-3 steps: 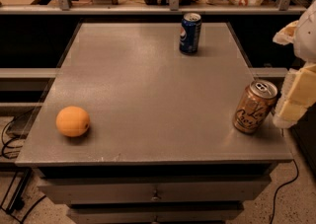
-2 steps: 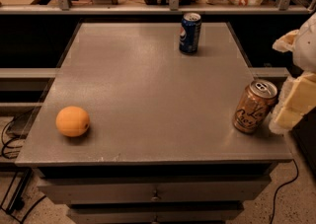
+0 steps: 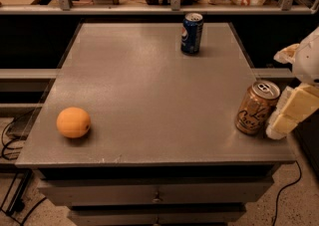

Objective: Move orange can near orange

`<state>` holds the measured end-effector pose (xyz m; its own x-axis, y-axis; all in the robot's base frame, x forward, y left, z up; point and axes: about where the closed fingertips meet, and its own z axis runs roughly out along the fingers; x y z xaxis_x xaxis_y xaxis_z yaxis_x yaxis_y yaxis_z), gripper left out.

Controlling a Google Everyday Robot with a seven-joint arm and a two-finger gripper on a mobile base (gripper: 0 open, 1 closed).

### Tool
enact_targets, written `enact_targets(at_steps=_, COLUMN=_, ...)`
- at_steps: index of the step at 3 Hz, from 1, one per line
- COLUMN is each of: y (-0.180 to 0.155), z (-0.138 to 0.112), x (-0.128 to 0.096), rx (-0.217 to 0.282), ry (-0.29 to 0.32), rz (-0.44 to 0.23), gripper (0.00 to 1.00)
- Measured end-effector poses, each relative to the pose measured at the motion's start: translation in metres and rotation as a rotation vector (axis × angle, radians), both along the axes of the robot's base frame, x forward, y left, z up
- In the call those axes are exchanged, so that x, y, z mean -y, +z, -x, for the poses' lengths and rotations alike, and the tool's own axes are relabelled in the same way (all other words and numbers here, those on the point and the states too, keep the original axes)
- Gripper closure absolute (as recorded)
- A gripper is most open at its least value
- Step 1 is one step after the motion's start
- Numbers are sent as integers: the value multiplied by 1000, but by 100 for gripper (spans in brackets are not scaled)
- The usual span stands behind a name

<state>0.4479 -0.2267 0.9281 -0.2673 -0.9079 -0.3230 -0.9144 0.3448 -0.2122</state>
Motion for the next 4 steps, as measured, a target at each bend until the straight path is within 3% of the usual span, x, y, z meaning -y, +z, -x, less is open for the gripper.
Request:
enact_targets(at_steps=1, y=-16, z=-8, x=0, rx=-19, ry=-2, rz=-44, gripper=18)
enact_targets(at_steps=3, y=-29, z=-21, x=-5, rx=-52, ry=-12, rz=-93, gripper=64)
enact_targets(at_steps=4, y=-14, z=-31, x=-31, rx=-63, ry=30, rz=-141, gripper=87)
